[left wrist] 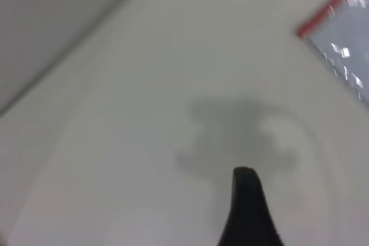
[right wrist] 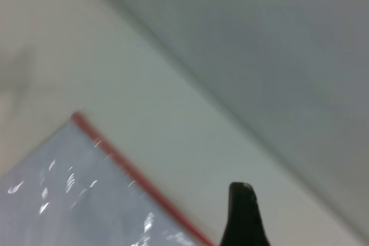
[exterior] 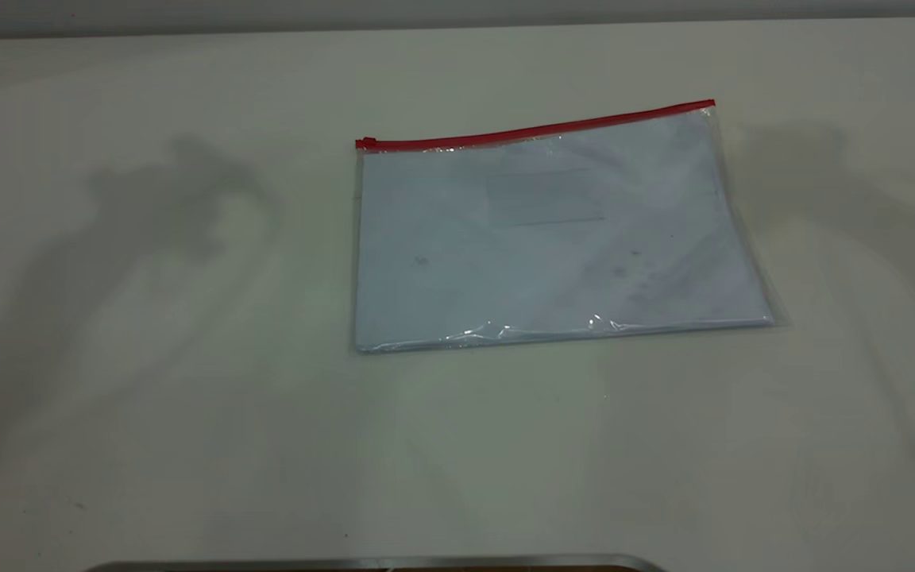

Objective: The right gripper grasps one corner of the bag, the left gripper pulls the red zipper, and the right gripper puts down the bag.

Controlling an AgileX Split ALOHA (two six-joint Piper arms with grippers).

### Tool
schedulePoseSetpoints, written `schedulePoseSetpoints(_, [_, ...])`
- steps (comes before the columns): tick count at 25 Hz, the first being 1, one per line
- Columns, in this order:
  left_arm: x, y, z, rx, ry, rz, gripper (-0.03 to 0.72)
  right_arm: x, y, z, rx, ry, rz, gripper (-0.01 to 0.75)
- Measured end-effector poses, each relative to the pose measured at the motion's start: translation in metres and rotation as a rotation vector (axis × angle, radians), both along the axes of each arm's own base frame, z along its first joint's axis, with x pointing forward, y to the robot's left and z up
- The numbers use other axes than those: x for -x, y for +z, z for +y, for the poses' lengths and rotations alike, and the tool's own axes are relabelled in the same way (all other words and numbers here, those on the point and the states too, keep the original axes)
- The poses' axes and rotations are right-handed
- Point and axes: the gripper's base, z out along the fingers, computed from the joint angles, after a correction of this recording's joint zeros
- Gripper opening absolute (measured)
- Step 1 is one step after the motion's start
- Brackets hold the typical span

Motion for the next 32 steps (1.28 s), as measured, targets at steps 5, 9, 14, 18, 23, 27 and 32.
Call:
schedulePoseSetpoints(5, [0.075,0.080,0.015,0.089,0.093,-0.166,0.590,0.106,0.088,-0.004,-0.061,-0.138,-0.134,0.576])
schedulePoseSetpoints(9, [0.123,0.114,0.025,0.127,0.114,-0.245,0.590,0.192,0.123,-0.007,-0.104,-0.220,-0.220,0.576])
schedulePoseSetpoints(14, [0.150,0.131,0.030,0.172,0.147,-0.304,0.590,0.284,0.106,-0.007,-0.138,-0.250,-0.275,0.576])
schedulePoseSetpoints(18, [0.159,0.123,0.032,0.221,0.216,-0.267,0.590,0.332,0.063,-0.006,-0.152,-0.258,-0.261,0.576])
schedulePoseSetpoints(23, [0.173,0.090,0.035,0.222,0.269,-0.158,0.590,0.365,0.004,-0.005,-0.161,-0.268,-0.181,0.576])
schedulePoseSetpoints(27, [0.192,0.053,0.038,0.195,0.290,-0.057,0.590,0.376,-0.039,-0.004,-0.143,-0.265,-0.085,0.576])
schedulePoseSetpoints(32, [0.226,-0.001,0.045,0.156,0.311,0.070,0.590,0.374,-0.089,-0.004,-0.126,-0.272,0.028,0.576])
